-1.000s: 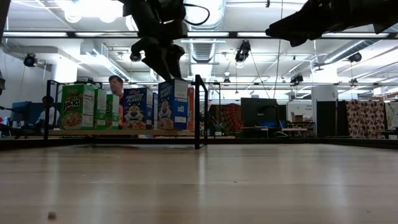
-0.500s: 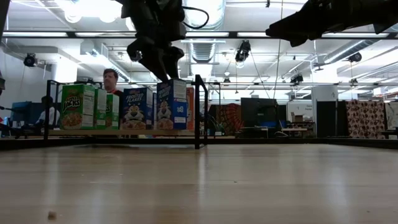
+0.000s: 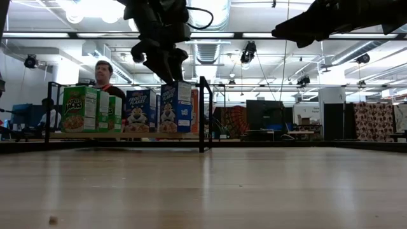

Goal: Stack cereal on shelf
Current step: Put the blue cereal box on the shelf aligned with the blue cereal boxes

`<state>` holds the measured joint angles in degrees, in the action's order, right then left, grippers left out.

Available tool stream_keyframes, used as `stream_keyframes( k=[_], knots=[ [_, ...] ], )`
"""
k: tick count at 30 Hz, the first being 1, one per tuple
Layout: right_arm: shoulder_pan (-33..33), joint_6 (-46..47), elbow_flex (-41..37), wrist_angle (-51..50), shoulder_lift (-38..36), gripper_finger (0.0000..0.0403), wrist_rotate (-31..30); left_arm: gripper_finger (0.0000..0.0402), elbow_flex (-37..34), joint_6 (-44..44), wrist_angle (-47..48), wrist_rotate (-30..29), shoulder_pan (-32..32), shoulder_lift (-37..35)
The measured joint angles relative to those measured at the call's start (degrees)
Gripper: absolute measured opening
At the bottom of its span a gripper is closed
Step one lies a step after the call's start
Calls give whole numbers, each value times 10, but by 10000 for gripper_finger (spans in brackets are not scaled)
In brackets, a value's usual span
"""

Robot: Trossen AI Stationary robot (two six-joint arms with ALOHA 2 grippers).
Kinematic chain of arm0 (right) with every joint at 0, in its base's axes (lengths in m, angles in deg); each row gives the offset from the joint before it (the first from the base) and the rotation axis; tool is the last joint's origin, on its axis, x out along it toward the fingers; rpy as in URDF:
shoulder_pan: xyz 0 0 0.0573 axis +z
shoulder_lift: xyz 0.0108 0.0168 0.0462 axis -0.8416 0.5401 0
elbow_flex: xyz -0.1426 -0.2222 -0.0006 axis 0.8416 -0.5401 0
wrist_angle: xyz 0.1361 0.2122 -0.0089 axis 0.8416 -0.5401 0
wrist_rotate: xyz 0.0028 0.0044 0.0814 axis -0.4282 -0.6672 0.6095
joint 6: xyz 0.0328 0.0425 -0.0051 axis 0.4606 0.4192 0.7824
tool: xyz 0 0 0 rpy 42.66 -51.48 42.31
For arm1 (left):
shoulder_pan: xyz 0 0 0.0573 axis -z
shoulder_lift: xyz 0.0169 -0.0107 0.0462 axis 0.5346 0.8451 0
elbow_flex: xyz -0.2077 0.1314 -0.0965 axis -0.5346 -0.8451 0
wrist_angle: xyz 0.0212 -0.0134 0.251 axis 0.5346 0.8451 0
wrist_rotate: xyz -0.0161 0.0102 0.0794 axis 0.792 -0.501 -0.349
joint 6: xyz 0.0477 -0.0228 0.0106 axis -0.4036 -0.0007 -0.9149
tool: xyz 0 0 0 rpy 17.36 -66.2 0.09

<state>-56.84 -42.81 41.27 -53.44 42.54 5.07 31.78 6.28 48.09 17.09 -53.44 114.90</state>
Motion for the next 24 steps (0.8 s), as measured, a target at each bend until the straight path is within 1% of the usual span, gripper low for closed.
stream_keyframes(
  k=[12, 19, 24],
  knots=[
    [0, 0, 0, 0, 0, 134, -3, 285, -5, 3, -16, -7, 0, 1],
    [0, 0, 0, 0, 0, 134, -3, 287, -21, -10, -23, -7, -1, -1],
    [0, 0, 0, 0, 0, 134, -3, 273, -21, -13, -20, -6, -1, -6]
  ],
)
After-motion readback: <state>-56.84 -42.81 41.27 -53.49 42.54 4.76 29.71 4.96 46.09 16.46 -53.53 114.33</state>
